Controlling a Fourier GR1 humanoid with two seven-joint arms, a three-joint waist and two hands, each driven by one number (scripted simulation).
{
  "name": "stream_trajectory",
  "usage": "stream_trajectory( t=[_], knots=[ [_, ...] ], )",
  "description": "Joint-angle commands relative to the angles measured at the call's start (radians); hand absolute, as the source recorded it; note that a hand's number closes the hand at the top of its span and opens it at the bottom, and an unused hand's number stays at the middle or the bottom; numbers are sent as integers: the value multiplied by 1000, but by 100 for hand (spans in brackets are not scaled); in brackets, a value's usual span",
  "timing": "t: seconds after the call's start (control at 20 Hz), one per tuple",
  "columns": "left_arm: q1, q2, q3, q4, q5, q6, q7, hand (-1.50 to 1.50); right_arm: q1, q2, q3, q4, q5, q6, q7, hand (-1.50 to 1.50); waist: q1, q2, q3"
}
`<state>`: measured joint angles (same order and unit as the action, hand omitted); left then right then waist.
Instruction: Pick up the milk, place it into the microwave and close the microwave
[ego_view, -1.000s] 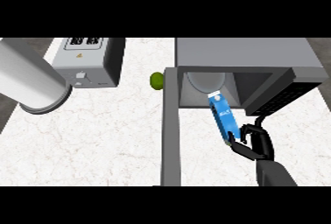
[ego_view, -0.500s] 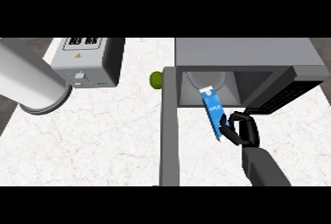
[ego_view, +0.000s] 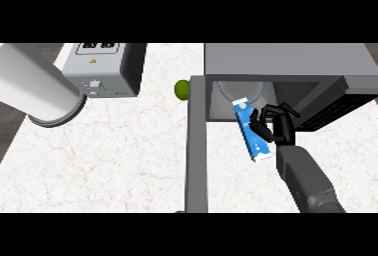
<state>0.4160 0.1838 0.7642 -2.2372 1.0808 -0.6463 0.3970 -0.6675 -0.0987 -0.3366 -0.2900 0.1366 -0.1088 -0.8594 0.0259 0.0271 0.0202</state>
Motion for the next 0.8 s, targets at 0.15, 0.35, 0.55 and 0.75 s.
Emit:
stream_trajectory(
  t=[0.15,0.35,0.55,0.75],
  knots=[
    [-31,-3,-38,41,-28,-36,9,-150,-199,-131,14,35,26,20,123,150,28,-3,-18],
    [-73,28,-15,46,-8,-25,-12,-150,-241,-138,31,65,49,-62,136,150,59,9,-17],
    [-68,13,-38,40,-11,-25,-1,-150,-251,-167,52,87,77,-198,139,150,71,11,-18],
    [-118,40,-27,58,-31,-13,-11,-150,-282,-180,42,114,59,-252,160,150,80,21,-16]
  ],
)
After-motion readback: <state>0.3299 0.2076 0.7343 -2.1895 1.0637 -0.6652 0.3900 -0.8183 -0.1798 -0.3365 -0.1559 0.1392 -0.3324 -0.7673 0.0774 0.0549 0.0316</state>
